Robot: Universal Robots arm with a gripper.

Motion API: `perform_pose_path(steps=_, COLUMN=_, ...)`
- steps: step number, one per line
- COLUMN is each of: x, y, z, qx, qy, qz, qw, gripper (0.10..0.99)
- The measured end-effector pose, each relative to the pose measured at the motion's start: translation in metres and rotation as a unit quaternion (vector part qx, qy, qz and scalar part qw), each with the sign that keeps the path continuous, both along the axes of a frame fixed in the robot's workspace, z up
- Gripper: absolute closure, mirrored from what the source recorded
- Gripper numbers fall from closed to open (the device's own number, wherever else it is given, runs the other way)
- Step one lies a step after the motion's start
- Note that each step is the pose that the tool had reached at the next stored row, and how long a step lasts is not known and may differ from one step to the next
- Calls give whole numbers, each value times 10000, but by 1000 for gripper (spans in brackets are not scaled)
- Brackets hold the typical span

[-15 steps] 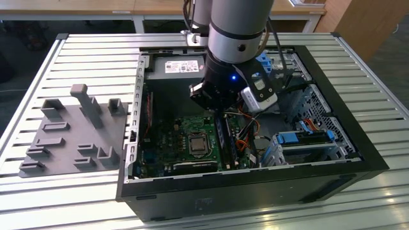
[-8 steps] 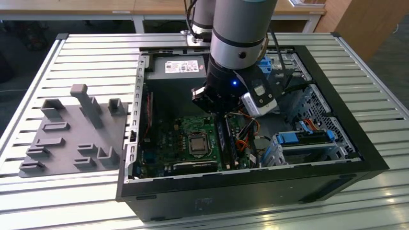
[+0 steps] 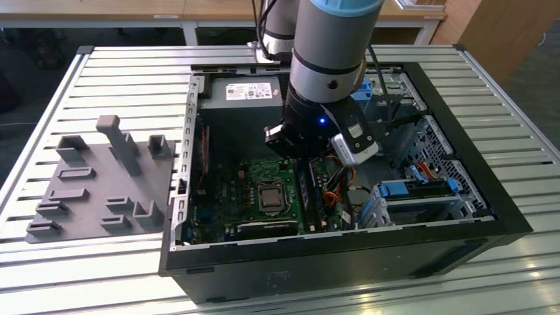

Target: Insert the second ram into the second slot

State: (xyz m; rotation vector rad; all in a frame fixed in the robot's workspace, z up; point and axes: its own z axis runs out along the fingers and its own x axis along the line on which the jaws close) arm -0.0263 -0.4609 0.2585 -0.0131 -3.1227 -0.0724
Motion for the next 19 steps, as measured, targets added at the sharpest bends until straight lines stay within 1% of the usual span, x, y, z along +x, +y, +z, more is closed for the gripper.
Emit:
perform_pose_path(steps=13, x=26, y=-1, z=-184, qx=0, qy=4, qz=-90, qw=10000, gripper=949)
perform_pose_path(steps=19, x=36, y=-3, z=-245, qx=0, qy=11, qz=-170, qw=9999, gripper=949)
